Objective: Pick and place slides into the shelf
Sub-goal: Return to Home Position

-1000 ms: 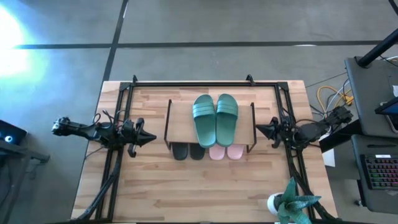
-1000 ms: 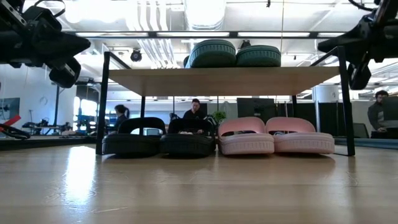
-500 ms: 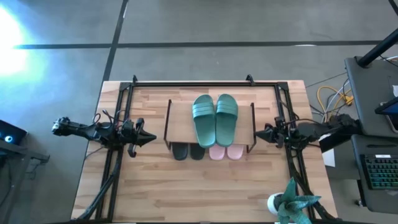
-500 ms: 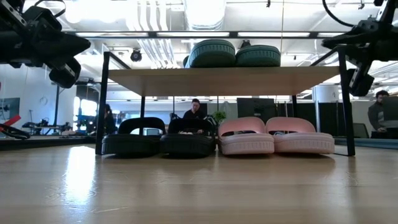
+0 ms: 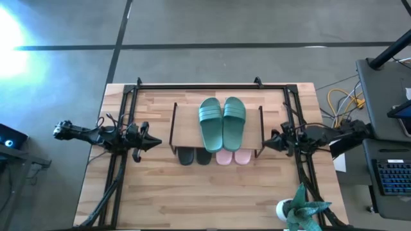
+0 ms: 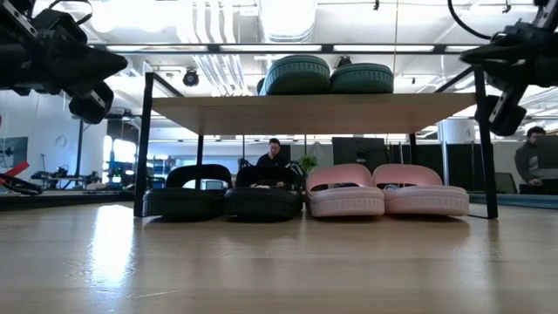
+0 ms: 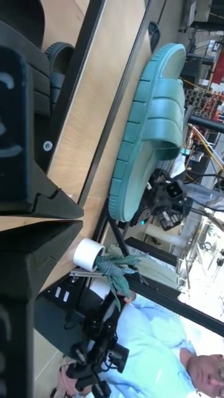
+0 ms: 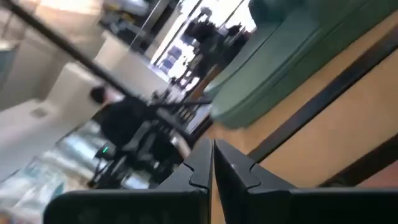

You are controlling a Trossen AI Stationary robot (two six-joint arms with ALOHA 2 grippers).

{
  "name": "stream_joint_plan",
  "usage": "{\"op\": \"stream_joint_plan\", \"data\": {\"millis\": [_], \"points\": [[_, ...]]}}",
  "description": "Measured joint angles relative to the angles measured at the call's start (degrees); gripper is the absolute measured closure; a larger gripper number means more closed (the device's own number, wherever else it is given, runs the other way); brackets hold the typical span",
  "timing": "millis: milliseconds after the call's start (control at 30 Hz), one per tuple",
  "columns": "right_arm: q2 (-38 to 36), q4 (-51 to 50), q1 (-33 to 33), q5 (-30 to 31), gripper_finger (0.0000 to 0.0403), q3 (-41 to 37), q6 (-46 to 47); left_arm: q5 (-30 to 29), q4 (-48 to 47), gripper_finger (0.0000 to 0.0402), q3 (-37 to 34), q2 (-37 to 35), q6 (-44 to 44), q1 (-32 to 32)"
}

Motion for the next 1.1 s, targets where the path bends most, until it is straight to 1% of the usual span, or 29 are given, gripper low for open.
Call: {"op": "stream_joint_plan", "data": {"millis": [100,167,200,267,367,433,500,600,700,867,967,1100], "points": [[0.0,0.28,-1.44,-6.83,0.0394,-0.02,0.62,-0.02,0.01,0.04,0.0,-0.04,0.0,0.02],[-0.02,0.92,-2.67,-9.76,0.0394,-0.02,0.11,-0.02,0.25,0.04,0.0,-0.07,0.0,0.01],[-0.02,0.89,-3.25,-10.7,0.0394,-0.02,-2.12,-0.02,0.27,0.04,0.0,-0.07,0.0,0.01],[-0.02,0.66,-4.15,-12.07,0.0394,-0.02,-10.43,-0.02,0.41,0.04,0.0,0.0,0.0,0.02],[-0.02,0.7,-4.58,-11.61,0.0394,-0.02,-27.73,0.0,0.45,0.04,0.0,0.0,0.0,0.02],[-0.02,1.38,-4.55,-9.24,0.0394,-0.04,-37.09,0.0,0.5,0.04,0.0,0.0,0.0,0.01],[-0.02,3.58,-4.55,-6.2,0.0394,-0.04,-42.4,0.0,0.54,0.04,0.0,0.01,0.0,0.02],[-0.04,4.61,-4.55,-1.79,0.0394,-0.04,-47.5,0.0,0.65,0.04,0.0,0.2,0.0,0.02],[-0.01,4.02,-4.55,1.05,0.0394,-0.04,-49.78,0.01,0.74,0.04,0.0,0.2,0.01,0.02],[-0.02,2.4,-4.55,0.75,0.0394,-0.04,-47.39,0.02,0.74,0.04,0.0,0.28,0.0,0.01],[-0.02,-0.31,-4.62,-1.91,0.0394,-0.04,-47.0,0.02,0.74,0.04,0.0,0.28,0.0,0.0],[-0.02,-0.53,-5.79,-8.38,0.0394,0.02,-49.61,0.02,0.74,0.04,0.0,0.31,0.0,0.02]]}}
